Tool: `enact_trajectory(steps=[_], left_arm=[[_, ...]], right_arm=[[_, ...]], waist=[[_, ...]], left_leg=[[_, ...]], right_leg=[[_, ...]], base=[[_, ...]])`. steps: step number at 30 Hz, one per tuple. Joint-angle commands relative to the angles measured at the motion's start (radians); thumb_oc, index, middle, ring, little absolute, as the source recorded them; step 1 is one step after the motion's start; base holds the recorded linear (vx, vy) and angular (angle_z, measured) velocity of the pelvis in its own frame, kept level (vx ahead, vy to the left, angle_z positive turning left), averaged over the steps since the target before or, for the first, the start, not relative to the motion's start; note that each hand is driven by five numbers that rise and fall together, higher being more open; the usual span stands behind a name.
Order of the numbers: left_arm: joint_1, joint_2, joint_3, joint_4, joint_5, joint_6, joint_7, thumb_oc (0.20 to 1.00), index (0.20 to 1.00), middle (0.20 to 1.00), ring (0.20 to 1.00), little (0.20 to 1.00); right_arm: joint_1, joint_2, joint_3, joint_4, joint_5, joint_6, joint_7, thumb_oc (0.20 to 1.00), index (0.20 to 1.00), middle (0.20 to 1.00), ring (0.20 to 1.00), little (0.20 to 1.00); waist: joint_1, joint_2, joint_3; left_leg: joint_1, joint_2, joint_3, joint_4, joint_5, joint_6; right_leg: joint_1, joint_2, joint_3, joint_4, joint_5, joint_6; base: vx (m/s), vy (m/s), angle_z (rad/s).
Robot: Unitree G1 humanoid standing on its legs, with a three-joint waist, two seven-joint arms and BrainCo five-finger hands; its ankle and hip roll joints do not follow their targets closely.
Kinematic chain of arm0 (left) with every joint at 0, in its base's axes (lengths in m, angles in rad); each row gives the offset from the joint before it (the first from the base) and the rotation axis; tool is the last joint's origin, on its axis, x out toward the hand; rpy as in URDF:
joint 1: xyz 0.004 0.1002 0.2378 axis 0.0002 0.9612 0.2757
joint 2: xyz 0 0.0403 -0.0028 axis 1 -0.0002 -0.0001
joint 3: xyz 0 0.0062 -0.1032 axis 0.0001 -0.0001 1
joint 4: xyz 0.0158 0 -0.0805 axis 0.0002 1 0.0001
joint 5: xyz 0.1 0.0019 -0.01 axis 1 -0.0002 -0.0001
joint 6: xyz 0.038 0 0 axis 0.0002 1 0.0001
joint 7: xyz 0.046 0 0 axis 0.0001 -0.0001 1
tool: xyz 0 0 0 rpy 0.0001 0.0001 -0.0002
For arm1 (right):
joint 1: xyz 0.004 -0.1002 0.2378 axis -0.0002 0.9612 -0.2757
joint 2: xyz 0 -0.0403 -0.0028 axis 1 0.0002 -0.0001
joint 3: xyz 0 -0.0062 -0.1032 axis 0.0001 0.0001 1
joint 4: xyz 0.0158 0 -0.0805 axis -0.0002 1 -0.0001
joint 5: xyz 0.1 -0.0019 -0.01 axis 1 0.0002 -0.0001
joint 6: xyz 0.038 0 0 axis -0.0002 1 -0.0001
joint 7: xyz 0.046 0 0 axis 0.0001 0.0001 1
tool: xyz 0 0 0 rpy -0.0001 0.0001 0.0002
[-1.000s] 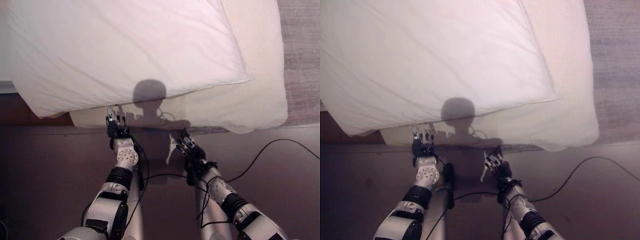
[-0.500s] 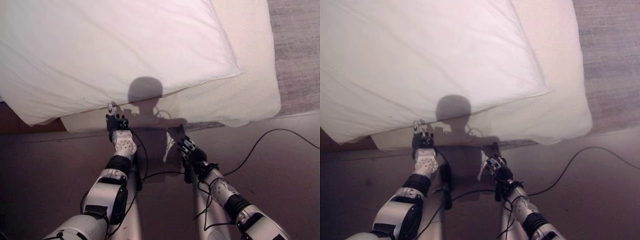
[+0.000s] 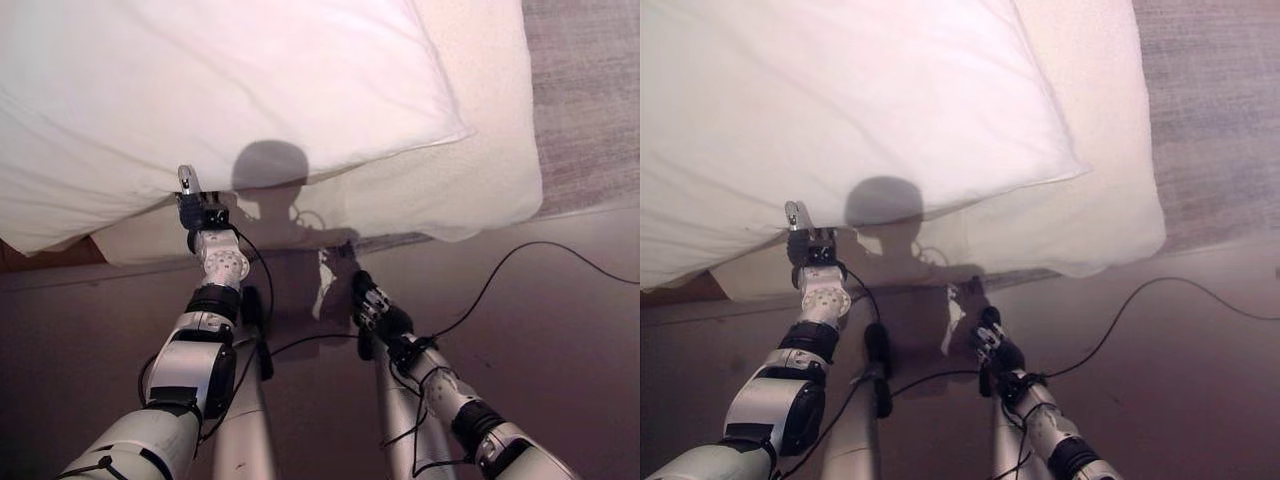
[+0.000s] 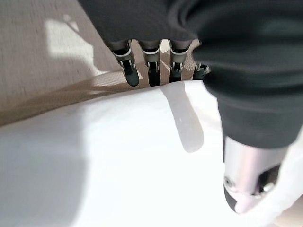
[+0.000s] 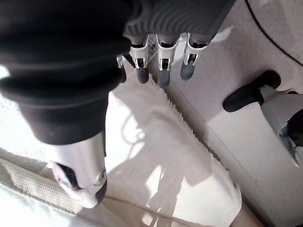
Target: Make the bed
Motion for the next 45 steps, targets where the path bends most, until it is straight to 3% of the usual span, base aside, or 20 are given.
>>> enact_trajectory(steps=[1, 7, 8, 9, 27, 33, 36, 45], left_arm=[[-0.026, 0.008, -0.018, -0.048, 0.036, -0.049, -0.052, 1.0, 1.0, 1.0, 1.0, 1.0], [-0.018, -0.004, -0.032, -0.105, 0.043, -0.057, -0.058, 1.0, 1.0, 1.0, 1.0, 1.0], [-0.014, -0.005, -0.038, -0.119, 0.044, -0.057, -0.065, 0.451, 0.451, 0.451, 0.451, 0.451], [-0.015, -0.006, -0.038, -0.121, 0.043, -0.058, -0.066, 0.2, 0.2, 0.2, 0.2, 0.2], [-0.032, -0.033, -0.071, -0.168, 0.043, -0.07, -0.072, 0.2, 0.2, 0.2, 0.2, 0.2], [-0.011, -0.116, -0.115, -0.328, 0.094, -0.119, -0.027, 0.2, 0.2, 0.2, 0.2, 0.2], [0.02, -0.167, -0.139, -0.46, 0.124, -0.143, -0.004, 0.2, 0.2, 0.2, 0.2, 0.2], [0.104, -0.181, -0.186, -0.672, 0.153, -0.119, -0.016, 0.2, 0.2, 0.2, 0.2, 0.2]], right_arm=[[0.078, -0.007, 0.022, -0.05, -0.022, -0.011, 0.019, 1.0, 1.0, 1.0, 1.0, 1.0], [0.082, -0.002, 0.023, -0.051, -0.022, -0.013, 0.017, 1.0, 1.0, 1.0, 1.0, 1.0], [0.081, -0.001, 0.021, -0.054, -0.021, -0.017, 0.018, 1.0, 1.0, 1.0, 1.0, 1.0], [0.08, 0.001, 0.019, -0.053, -0.019, -0.019, 0.016, 1.0, 1.0, 1.0, 1.0, 1.0], [0.032, 0.028, 0.025, -0.046, -0.001, -0.034, 0.008, 1.0, 1.0, 1.0, 1.0, 1.0], [-0.055, 0.07, 0.038, -0.039, 0.026, -0.045, -0.005, 1.0, 1.0, 1.0, 1.0, 1.0], [-0.147, 0.13, 0.03, -0.039, 0.125, -0.05, -0.018, 1.0, 1.0, 1.0, 1.0, 1.0], [-0.273, 0.19, 0.015, -0.134, 0.308, -0.085, -0.049, 1.0, 1.0, 1.0, 1.0, 1.0]], waist=[[0.001, 0.028, -0.071], [0.009, 0.034, -0.069], [0.011, 0.035, -0.067], [0.012, 0.036, -0.067], [0.023, 0.055, -0.067], [0.044, 0.073, -0.065], [0.068, 0.093, -0.057], [0.102, 0.114, -0.031]], left_leg=[[-0.056, -0.084, 0.06, 0.034, -0.041, 0.084], [-0.047, -0.089, 0.059, 0.024, -0.04, 0.087], [-0.049, -0.09, 0.059, 0.026, -0.04, 0.086], [-0.048, -0.089, 0.058, 0.025, -0.039, 0.086], [-0.036, -0.095, 0.056, 0.019, -0.035, 0.089], [-0.029, -0.106, 0.048, 0.003, -0.026, 0.094], [-0.02, -0.116, 0.042, -0.01, -0.021, 0.099], [0.005, -0.135, 0.04, -0.022, -0.02, 0.106]], right_leg=[[-0.001, 0.057, -0.046, -0.061, 0.018, 0.028], [0.004, 0.058, -0.045, -0.064, 0.02, 0.028], [0.003, 0.056, -0.045, -0.064, 0.022, 0.028], [0.003, 0.056, -0.046, -0.063, 0.02, 0.028], [0.015, 0.052, -0.047, -0.065, 0.021, 0.027], [0.023, 0.049, -0.051, -0.071, 0.025, 0.026], [0.029, 0.046, -0.052, -0.075, 0.027, 0.027], [0.049, 0.039, -0.055, -0.075, 0.026, 0.028]], base=[[0.0, 0.0, 0.0], [0.0, 0.0, 0.0], [0.0, 0.0, 0.0], [0.0, 0.0, 0.0], [0.0, 0.0, 0.0], [0.0, 0.002, 0.01], [-0.01, 0.01, 0.09], [0.0, 0.01, 0.05]])
